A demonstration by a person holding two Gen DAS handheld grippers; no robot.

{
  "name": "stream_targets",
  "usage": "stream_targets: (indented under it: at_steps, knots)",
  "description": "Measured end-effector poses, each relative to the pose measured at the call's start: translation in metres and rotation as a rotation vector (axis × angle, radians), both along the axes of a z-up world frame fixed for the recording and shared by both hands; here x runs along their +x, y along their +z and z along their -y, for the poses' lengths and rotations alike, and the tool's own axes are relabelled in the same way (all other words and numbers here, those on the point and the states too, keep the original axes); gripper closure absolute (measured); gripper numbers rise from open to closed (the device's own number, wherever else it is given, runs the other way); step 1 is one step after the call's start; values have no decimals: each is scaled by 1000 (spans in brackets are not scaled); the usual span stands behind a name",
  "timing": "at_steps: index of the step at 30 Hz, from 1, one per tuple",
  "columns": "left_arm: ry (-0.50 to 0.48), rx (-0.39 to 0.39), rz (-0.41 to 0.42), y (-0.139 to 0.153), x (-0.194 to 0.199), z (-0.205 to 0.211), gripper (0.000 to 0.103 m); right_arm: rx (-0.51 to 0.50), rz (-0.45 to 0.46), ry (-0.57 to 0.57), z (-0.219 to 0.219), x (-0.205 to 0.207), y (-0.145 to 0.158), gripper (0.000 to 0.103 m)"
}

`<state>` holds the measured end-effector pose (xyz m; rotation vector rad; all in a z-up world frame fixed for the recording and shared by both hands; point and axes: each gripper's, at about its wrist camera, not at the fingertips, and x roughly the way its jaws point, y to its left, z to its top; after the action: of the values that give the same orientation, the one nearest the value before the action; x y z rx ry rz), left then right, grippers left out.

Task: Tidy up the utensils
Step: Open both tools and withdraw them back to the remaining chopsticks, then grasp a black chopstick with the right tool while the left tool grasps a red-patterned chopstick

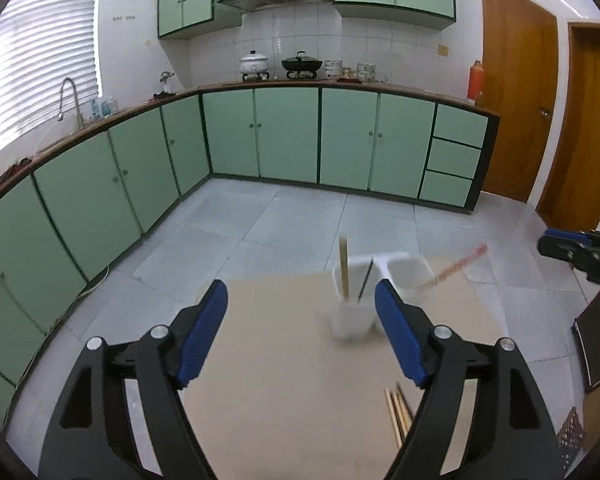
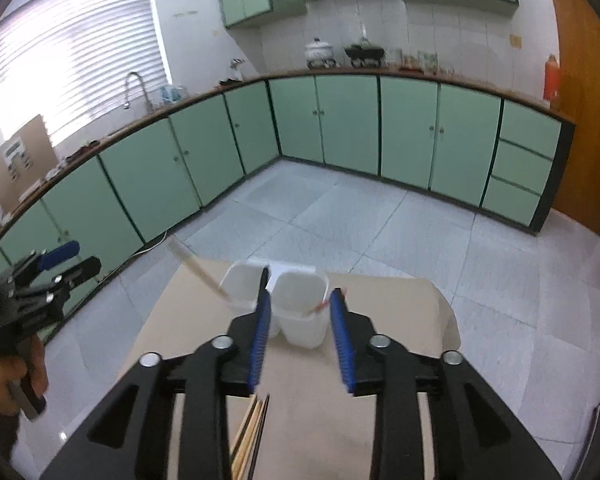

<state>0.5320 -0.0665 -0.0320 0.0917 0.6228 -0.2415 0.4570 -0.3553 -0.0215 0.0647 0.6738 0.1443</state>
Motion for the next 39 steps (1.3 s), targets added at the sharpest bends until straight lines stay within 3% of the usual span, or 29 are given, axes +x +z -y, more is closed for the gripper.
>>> stream_targets:
  at_steps: [4, 11, 16, 20, 25, 32, 35, 39]
  knots:
    - [7, -29, -2, -17, -57, -14, 20, -24, 9, 0, -18, -58, -28, 60]
    - [-16, -31, -52, -74, -141, -20, 19, -14, 26, -20, -48, -156, -94, 56]
    - [20, -69, -118, -128, -180, -28, 19, -14, 0, -53, -60, -193, -145, 56]
    - [24, -58, -184, -175, -206, -22, 19, 20, -54, -69, -68, -209, -183, 56]
    - [14, -29, -199, -220, -231, -16, 19, 31, -86, -65, -78, -220, -222, 57]
    - [-13, -11, -198, -248, -231, -4, 25, 7, -106, -41, -85, -213, -255, 62]
    - [-12, 1, -215, -260, -228, 2, 32, -7, -81, -29, -88, -208, -256, 62]
    - [-18, 14, -177, -262, -229, 10, 32, -25, -64, -18, -91, -199, -257, 63]
